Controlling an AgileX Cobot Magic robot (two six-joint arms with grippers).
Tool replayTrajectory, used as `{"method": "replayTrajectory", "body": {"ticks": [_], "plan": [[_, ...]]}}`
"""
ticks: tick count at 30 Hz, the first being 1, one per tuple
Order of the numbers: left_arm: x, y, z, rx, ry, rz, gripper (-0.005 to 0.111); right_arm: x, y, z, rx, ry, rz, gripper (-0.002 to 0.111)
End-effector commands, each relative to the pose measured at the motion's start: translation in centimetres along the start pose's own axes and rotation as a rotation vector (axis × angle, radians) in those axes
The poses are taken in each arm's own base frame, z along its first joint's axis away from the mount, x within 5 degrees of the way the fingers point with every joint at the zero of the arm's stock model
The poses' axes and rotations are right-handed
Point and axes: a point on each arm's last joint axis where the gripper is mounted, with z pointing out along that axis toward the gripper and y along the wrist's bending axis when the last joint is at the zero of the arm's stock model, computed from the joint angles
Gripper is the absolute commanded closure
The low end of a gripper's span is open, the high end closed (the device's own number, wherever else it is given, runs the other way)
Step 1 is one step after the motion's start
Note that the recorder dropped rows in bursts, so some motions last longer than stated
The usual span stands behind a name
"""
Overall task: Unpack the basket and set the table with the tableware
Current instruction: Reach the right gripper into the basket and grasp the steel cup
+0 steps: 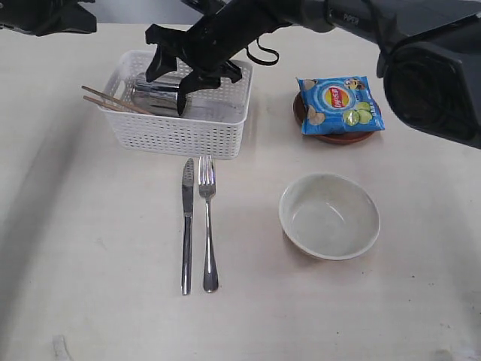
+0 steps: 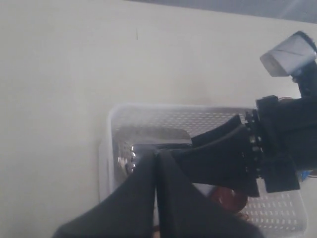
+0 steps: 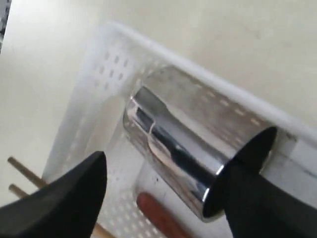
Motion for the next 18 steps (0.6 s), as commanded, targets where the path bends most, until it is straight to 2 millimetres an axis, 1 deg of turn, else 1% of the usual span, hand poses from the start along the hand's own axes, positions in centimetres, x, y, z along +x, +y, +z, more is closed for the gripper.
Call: {"method": "replayTrajectory", "body": {"ticks": [1,5,9,10,12,16,18], "plan": [[0.0,0.1,0.0,-0.004,-0.01,-0.021,0.107,-0.3,0.3,0.8,0.026,-0.068,0.01,0.046],[0.0,0.1,0.0,0.003,-0.017,-0.034,0.107,0.3,-0.1,1.8,0.068,-0.045,0.035,0.046],[0.0,0.1,0.0,0.003,-0.017,-0.034,0.107,0.4,0.2,2.2,0.063,-0.055,0.026,0.046],[0.0,0.1,0.0,0.003,-0.017,-0.034,0.107,0.3,0.5,2.3,0.053,-0.065,0.017,0.048],[0.0,0.1,0.0,0.003,-0.017,-0.034,0.107,0.3,0.8,2.3,0.036,-0.075,-0.008,0.058],[0.0,0.1,0.0,0.003,-0.017,-0.034,0.107,0.4,1.1,2.4,0.022,-0.064,-0.032,0.087],[0.0,0.1,0.0,0.003,-0.017,-0.034,0.107,0.6,1.2,2.3,0.018,-0.045,-0.045,0.104]]}}
